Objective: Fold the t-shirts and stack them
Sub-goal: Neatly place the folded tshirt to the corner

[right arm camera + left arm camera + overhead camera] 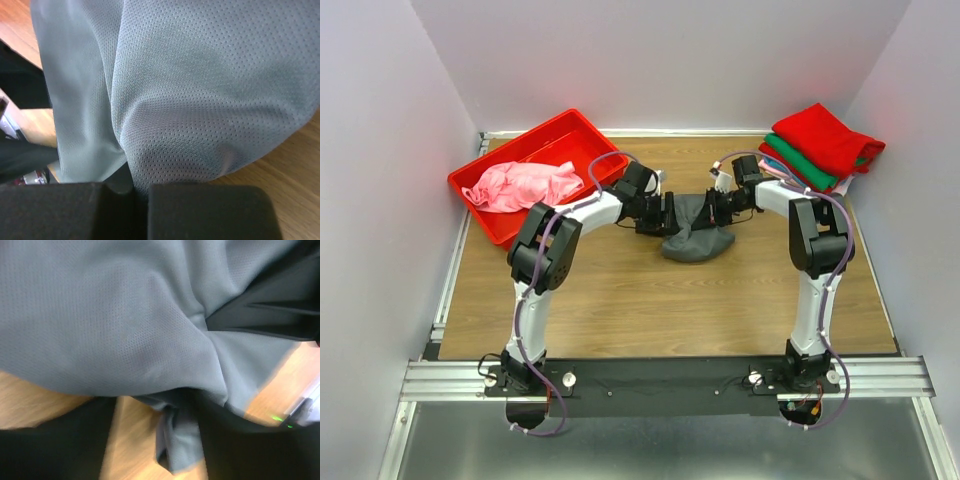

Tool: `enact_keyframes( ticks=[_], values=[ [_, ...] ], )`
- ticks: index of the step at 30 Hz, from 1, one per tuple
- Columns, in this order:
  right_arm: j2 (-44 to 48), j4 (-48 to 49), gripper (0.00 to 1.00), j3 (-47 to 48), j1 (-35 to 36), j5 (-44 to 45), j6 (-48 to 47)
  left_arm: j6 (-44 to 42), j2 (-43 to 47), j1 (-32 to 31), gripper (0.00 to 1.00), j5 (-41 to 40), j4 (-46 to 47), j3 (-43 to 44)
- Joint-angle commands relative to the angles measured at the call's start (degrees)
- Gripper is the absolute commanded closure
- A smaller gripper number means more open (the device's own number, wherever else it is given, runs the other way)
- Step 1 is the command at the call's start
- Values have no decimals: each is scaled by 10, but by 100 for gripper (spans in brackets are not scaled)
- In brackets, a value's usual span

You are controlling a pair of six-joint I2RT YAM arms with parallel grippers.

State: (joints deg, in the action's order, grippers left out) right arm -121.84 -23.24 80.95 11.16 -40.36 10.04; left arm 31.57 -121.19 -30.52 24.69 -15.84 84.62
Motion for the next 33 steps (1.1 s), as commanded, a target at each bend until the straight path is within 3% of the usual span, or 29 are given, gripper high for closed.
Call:
enact_keyframes(
  ticks=[1,2,4,14,33],
  values=[
    [19,-22,99,10,4,48,3,-9,17,-2,18,-25,-21,0],
    [23,-23,99,12,4,55,6,-10,24,-2,7,-29,-22,0],
    [41,-25,99,23,4,70,12,-11,32,-2,3,-32,-26,-1],
    [78,-71,99,85,-11,148,13,-20,103,7,2,-41,-34,-34],
    [-80,-177,99,465,-61,258,17,-9,182,30,2,-50,3,-168]
  ],
)
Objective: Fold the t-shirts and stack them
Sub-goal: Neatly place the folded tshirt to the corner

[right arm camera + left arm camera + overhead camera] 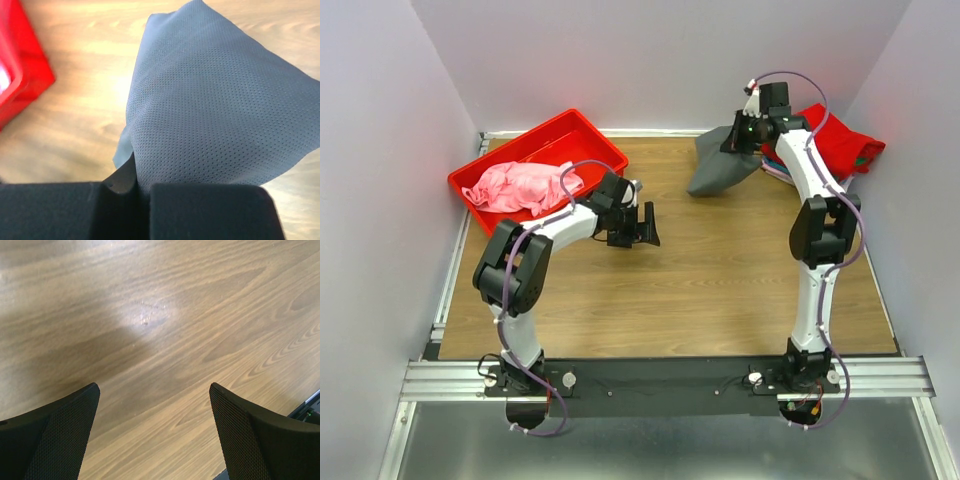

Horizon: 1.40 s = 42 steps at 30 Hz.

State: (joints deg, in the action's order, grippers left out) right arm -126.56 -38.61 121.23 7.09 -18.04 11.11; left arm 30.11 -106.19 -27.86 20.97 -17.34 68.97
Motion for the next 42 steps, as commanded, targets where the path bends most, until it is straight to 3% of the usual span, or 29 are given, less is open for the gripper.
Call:
enact_keyframes(
  ticks=[1,12,29,42],
  values=[
    [-39,-23,99,79,-25,41,12,6,34,4,2,-15,18,-16],
    [-131,-16,99,287,-68,71,43,8,50,14,2,-27,4,-40],
    [-98,93,99,285,-199,49,156,16,41,15,2,-42,-16,-31],
    [-68,93,99,201,-238,56,136,21,50,15,2,-46,-16,-37]
  ],
)
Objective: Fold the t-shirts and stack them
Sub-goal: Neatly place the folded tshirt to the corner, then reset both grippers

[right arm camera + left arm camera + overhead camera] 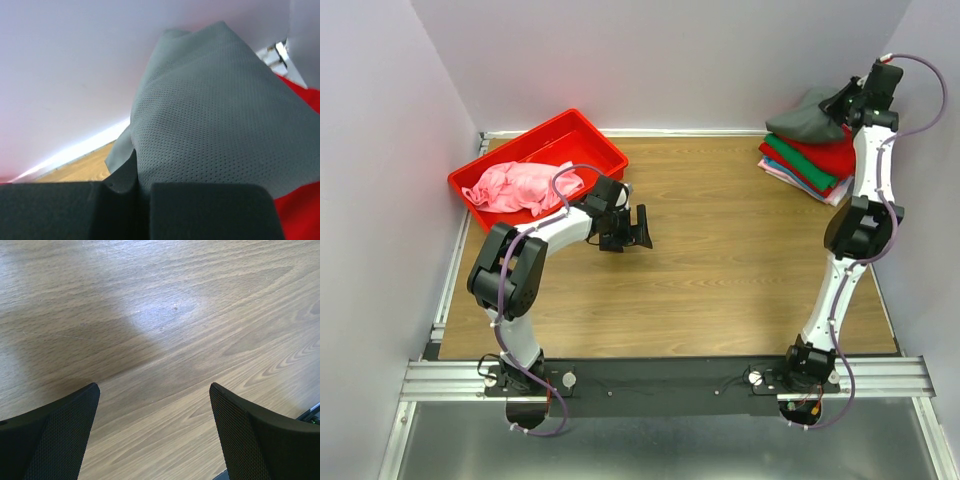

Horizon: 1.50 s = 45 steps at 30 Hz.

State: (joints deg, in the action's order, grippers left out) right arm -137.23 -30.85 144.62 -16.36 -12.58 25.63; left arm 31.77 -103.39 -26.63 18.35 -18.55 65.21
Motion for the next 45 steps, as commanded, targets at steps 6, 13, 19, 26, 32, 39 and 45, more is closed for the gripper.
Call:
enact_keyframes(
  ticks=[6,13,19,26,32,39,45],
  values=[
    [71,16,99,-103,-4,72,-22,5,29,3,2,-21,-5,-1],
    [132,15,38,-189,-4,232,-32,4,40,3,2,-26,-7,-1],
    [171,15,0,-229,-4,264,-58,-1,68,4,2,-35,3,-3],
    [259,15,0,-309,-1,283,-60,-7,119,3,2,-65,11,-10],
    [368,43,0,-429,25,278,-73,-15,186,2,2,-106,32,-26],
    [486,66,0,-577,134,264,-69,-8,279,2,2,-130,62,-61],
    [558,78,0,-690,266,245,-63,10,355,1,2,-150,79,-98]
  ],
)
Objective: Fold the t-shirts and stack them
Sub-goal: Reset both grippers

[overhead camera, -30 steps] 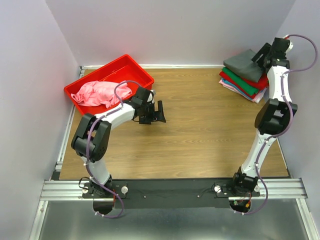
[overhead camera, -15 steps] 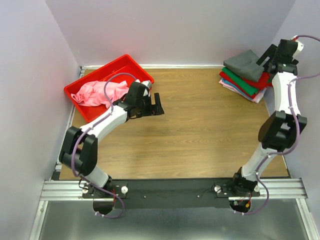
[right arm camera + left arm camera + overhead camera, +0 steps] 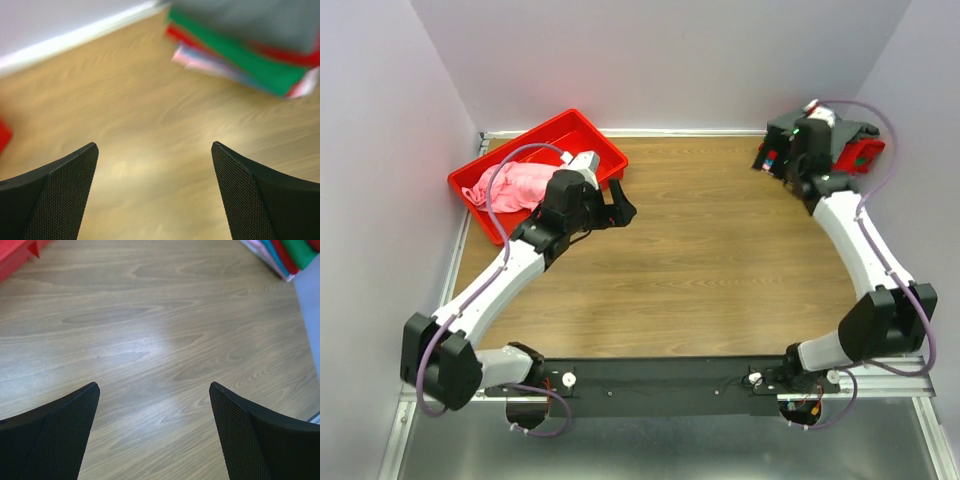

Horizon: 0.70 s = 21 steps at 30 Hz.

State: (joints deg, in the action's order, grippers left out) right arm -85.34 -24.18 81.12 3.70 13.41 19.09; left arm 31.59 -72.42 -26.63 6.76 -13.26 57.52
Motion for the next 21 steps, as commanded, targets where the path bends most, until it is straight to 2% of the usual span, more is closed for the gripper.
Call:
enact_keyframes(
  ticks=[1,6,11,21],
  values=[
    [56,12,0,-91,81,-15,3,14,54,1,2,-38,29,-26],
    [109,13,0,-181,140,-29,24,24,99,0,2,-63,27,-44],
    [183,13,0,-251,145,-50,31,40,141,0,2,-97,20,-60],
    [224,10,0,-280,146,-46,26,37,176,-1,2,-141,-42,-60]
  ],
)
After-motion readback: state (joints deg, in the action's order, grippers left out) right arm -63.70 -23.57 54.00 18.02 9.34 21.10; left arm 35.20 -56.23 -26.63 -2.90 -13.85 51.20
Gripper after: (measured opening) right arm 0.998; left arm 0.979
